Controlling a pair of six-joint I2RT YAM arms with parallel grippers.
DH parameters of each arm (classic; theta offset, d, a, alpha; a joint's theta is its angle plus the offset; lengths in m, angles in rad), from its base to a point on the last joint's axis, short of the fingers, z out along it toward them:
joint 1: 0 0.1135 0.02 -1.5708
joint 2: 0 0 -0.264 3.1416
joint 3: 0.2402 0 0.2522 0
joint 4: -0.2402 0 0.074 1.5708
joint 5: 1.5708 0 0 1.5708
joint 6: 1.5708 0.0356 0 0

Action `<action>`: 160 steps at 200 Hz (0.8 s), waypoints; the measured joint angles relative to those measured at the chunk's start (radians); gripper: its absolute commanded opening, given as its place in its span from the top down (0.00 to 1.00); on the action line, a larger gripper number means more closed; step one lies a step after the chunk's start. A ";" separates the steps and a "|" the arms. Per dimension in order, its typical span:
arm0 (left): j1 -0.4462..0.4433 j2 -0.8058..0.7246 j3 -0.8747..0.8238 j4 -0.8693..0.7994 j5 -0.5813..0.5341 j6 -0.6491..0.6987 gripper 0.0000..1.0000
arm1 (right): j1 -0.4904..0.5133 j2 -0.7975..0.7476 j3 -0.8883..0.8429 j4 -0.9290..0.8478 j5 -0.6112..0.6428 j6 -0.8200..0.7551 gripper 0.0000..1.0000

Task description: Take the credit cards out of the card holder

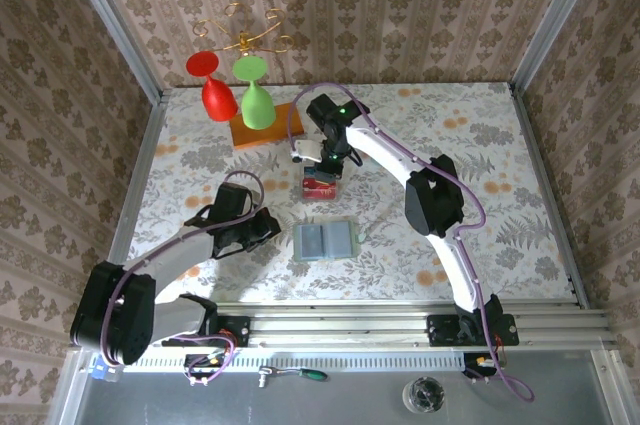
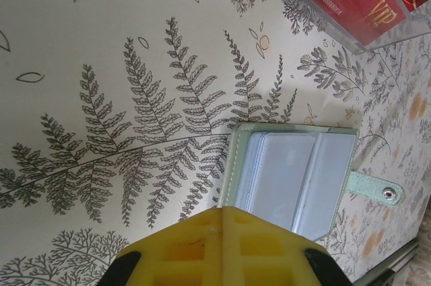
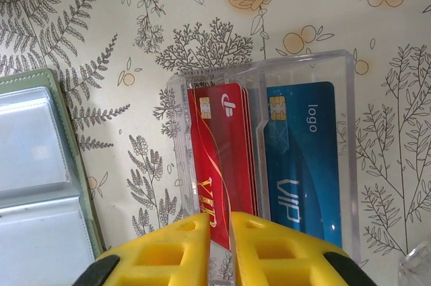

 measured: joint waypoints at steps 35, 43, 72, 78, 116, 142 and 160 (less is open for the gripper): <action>0.000 0.007 0.000 0.016 0.005 0.000 0.95 | 0.001 -0.040 -0.063 0.042 0.000 0.054 0.81; 0.000 0.013 0.000 0.020 0.005 0.000 0.95 | 0.002 -0.063 -0.100 0.068 0.002 0.079 0.80; 0.000 0.045 0.000 0.027 0.009 0.000 0.95 | 0.012 -0.166 -0.268 0.198 0.003 0.216 0.79; -0.002 0.052 0.000 0.030 0.011 0.000 0.95 | 0.016 -0.191 -0.308 0.232 0.003 0.253 0.79; -0.021 0.086 0.016 0.031 0.013 0.001 0.96 | 0.044 -0.322 -0.522 0.416 0.003 0.494 0.77; -0.042 0.106 0.032 0.033 0.014 0.001 0.97 | 0.060 -0.401 -0.679 0.549 0.005 0.684 0.78; -0.072 0.117 0.040 0.038 0.011 0.001 0.97 | 0.073 -0.452 -0.796 0.636 0.007 0.822 0.78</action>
